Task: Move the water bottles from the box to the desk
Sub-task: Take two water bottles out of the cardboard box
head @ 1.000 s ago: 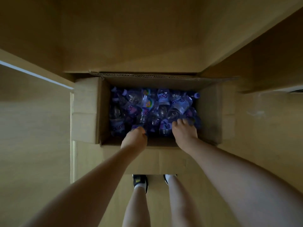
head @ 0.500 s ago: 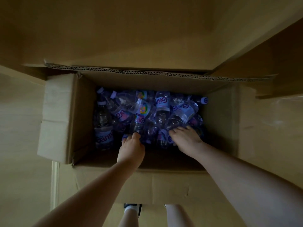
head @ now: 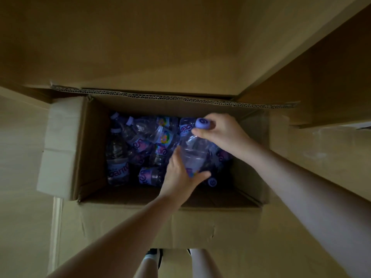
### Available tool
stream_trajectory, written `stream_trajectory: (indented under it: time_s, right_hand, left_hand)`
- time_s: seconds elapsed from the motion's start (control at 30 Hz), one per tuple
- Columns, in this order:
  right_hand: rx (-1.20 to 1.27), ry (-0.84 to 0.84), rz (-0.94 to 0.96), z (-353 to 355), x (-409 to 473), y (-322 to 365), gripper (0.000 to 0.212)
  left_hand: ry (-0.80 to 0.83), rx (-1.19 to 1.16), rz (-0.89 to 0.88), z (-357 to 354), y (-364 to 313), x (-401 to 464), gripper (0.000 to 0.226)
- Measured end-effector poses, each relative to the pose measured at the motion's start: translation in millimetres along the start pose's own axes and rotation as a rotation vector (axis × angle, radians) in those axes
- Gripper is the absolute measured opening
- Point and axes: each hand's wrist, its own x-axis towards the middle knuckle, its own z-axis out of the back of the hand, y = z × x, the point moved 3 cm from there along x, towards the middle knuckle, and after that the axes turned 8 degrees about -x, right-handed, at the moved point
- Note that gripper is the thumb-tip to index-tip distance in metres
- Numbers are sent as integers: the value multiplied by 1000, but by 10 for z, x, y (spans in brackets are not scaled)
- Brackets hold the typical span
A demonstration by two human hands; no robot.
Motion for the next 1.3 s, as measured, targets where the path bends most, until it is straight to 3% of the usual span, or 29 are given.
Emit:
stream_trajectory:
  time_s: [0.07, 0.13, 0.23, 0.33, 0.43, 0.63, 0.77, 0.83, 0.9, 1.03, 1.13, 1.2, 1.3]
  right_hand:
    - [94, 55, -7, -80, 39, 184, 50]
    - [237, 125, -66, -224, 39, 291, 53]
    - [468, 246, -167, -535, -20, 394, 49]
    - [541, 395, -256, -923, -128, 414, 42]
    - [721, 530, -341, -1244, -248, 384, 38]
    - [779, 615, -447, -1508, -325, 312, 47]
    - [611, 430, -266, -1579, -258, 390, 40]
    - [539, 361, -182, -1644, -225, 418, 54]
    - [546, 329, -272, -1635, -199, 350, 74]
    - [921, 474, -485, -1544, -226, 77, 53]
    - [1123, 635, -558, -1499, -298, 61, 57]
    - [1098, 766, -559, -1524, -340, 101, 62]
    - [823, 853, -492, -1516, -336, 118, 66]
  left_hand:
    - [-233, 71, 0, 150, -56, 24, 99]
    - [-313, 102, 22, 368, -39, 73, 82]
    - [-193, -85, 80, 633, 84, 130, 60]
    - [-124, -372, 204, 766, 173, 71, 45]
    - [-37, -638, 454, 803, 272, 15, 57]
    - [1, -921, 557, 907, 339, 13, 61]
    - [-164, -710, 630, 949, 303, 40, 61]
    - [-192, -640, 663, 954, 254, 71, 56]
    - [-142, -607, 675, 968, 197, 120, 44]
    - [-56, -491, 620, 1006, 171, 189, 35]
    - [-9, -421, 594, 900, 136, 200, 35]
    - [19, -515, 597, 785, 128, 229, 50]
    - [-109, -513, 594, 736, 226, 274, 61]
